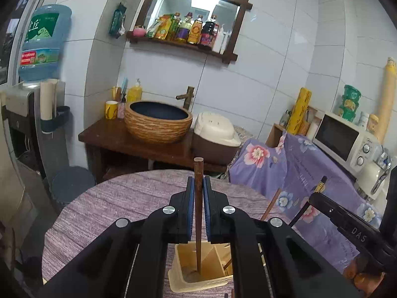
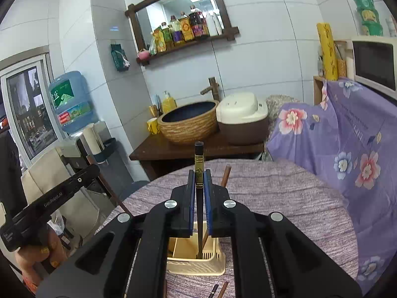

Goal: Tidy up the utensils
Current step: 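Lower both chopsticks into the cream holder and open both grippers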

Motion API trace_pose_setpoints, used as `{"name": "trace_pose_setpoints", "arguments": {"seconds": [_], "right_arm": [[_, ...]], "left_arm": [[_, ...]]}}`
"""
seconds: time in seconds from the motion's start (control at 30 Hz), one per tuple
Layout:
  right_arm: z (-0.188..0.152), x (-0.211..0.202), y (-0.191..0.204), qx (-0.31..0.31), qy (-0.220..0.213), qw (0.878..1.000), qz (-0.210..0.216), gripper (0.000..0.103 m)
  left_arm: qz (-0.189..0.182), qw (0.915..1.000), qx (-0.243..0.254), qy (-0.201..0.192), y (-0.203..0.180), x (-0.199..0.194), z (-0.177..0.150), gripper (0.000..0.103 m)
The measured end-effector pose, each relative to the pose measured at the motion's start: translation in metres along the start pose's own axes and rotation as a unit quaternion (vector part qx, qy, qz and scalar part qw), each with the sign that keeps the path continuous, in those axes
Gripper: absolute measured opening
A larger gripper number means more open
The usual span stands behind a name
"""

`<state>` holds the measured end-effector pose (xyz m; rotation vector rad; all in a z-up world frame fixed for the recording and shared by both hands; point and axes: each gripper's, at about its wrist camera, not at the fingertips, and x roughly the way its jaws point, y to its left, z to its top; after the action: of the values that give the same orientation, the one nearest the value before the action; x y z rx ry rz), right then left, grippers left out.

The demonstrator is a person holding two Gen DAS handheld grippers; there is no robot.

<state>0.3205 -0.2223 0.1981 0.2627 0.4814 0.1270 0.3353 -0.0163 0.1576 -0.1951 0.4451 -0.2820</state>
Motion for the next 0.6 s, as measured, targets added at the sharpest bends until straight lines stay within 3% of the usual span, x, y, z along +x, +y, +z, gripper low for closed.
{"name": "trace_pose_setpoints", "arguments": {"seconds": [0.33, 0.43, 0.6], "right_arm": [[-0.03, 0.023, -0.01, 0.01, 0.033, 0.999, -0.002, 0.008], [-0.034, 0.025, -0.015, 0.014, 0.031, 0.999, -0.007, 0.008], [-0.036, 0.025, -0.017, 0.017, 0.027, 0.999, 0.001, 0.008]], "left_arm": [[0.008, 0.9989, 0.006, 0.046, 0.005, 0.033, -0.036, 0.008], [0.017, 0.9991, 0.014, 0.036, 0.002, 0.032, -0.04, 0.008], [0.001, 0.9989, 0.011, 0.045, 0.001, 0.031, -0.037, 0.008]]}}
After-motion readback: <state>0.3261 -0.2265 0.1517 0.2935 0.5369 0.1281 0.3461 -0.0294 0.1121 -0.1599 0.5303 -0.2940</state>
